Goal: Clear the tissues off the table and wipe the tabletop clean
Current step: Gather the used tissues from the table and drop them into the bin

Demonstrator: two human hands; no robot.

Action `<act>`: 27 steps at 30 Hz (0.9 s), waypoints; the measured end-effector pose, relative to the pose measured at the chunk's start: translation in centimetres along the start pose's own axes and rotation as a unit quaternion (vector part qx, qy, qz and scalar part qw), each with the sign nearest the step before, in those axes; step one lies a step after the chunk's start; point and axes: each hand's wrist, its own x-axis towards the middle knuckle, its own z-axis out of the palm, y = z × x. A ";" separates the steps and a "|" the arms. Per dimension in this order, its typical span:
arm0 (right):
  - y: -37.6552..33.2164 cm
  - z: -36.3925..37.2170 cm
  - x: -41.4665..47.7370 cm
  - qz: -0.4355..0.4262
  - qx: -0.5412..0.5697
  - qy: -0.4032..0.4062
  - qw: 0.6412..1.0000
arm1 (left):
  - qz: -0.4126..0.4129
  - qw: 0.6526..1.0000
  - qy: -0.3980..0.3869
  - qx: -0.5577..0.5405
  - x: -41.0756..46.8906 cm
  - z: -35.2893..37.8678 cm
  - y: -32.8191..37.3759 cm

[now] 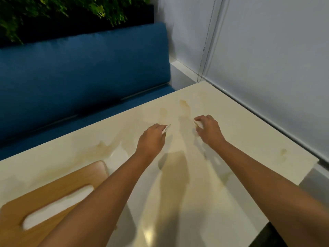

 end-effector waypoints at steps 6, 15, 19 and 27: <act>-1.9 0.6 -7.1 0.040 0.002 0.036 0.999 | 0.077 0.996 -0.037 -0.017 -5.6 -0.7 -0.8; -3.1 -0.7 -19.7 0.106 0.035 0.090 0.990 | 0.161 0.982 -0.074 -0.071 -12.6 -0.8 0.5; -2.9 -2.7 -25.7 0.121 0.028 0.137 0.983 | 0.212 0.968 -0.086 -0.105 -15.4 -0.1 2.9; -1.0 -6.0 -39.5 0.215 0.034 0.243 0.945 | 0.276 0.933 -0.179 -0.148 -22.2 2.1 9.0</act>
